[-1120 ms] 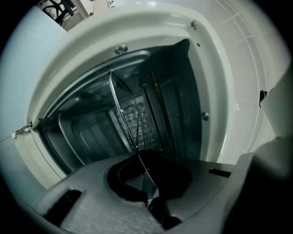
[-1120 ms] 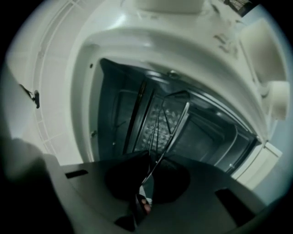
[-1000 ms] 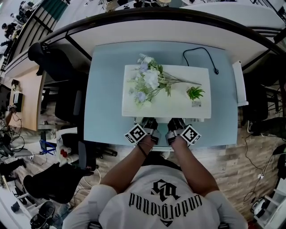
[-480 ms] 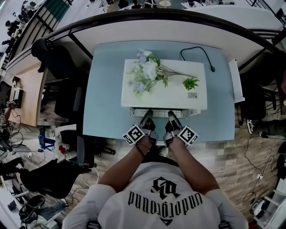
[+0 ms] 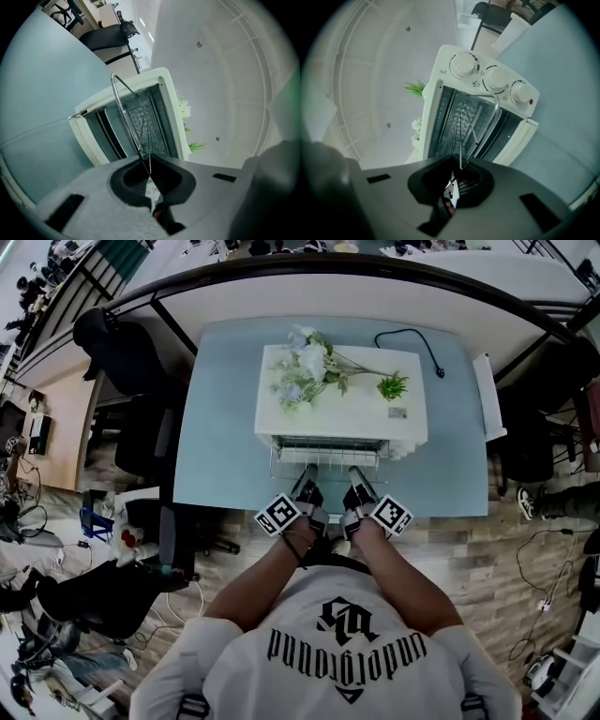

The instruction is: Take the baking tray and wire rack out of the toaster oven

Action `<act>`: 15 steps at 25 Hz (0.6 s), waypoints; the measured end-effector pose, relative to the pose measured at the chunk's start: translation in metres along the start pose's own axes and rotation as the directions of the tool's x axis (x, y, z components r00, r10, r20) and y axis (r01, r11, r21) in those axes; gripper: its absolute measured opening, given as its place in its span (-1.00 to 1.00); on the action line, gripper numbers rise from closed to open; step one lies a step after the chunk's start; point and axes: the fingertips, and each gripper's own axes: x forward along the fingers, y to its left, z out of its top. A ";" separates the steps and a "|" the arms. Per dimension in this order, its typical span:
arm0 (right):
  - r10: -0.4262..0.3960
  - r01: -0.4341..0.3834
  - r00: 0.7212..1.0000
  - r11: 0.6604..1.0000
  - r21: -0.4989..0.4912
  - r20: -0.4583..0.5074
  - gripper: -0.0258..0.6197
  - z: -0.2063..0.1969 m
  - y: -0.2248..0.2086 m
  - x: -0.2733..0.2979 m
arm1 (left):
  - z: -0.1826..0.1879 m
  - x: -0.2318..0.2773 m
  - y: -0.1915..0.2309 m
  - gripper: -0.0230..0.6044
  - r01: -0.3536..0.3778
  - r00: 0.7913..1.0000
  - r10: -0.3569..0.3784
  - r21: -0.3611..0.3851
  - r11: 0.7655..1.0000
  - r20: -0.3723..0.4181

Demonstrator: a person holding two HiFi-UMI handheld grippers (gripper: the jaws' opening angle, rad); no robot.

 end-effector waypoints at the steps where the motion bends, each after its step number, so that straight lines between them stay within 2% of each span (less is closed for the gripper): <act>1: -0.010 0.010 1.000 1.000 0.008 -0.002 -0.91 -0.003 -0.001 -0.004 | -0.002 -0.004 0.000 -0.93 0.000 1.000 0.000 0.001 1.000 0.000; 3: -0.037 0.037 0.999 0.999 0.027 -0.006 -0.91 -0.009 -0.002 -0.013 | -0.005 -0.011 -0.002 -0.93 0.001 1.000 -0.001 -0.001 1.000 0.002; 7: 0.008 -0.008 1.000 1.000 -0.003 -0.018 -0.90 -0.014 0.006 -0.022 | -0.010 -0.024 -0.005 -0.93 0.005 1.000 -0.005 -0.010 1.000 0.008; 15: 0.012 -0.013 0.998 1.000 -0.013 -0.059 -0.90 -0.029 0.009 -0.043 | -0.022 -0.047 -0.008 -0.93 0.003 1.000 -0.003 -0.008 1.000 0.006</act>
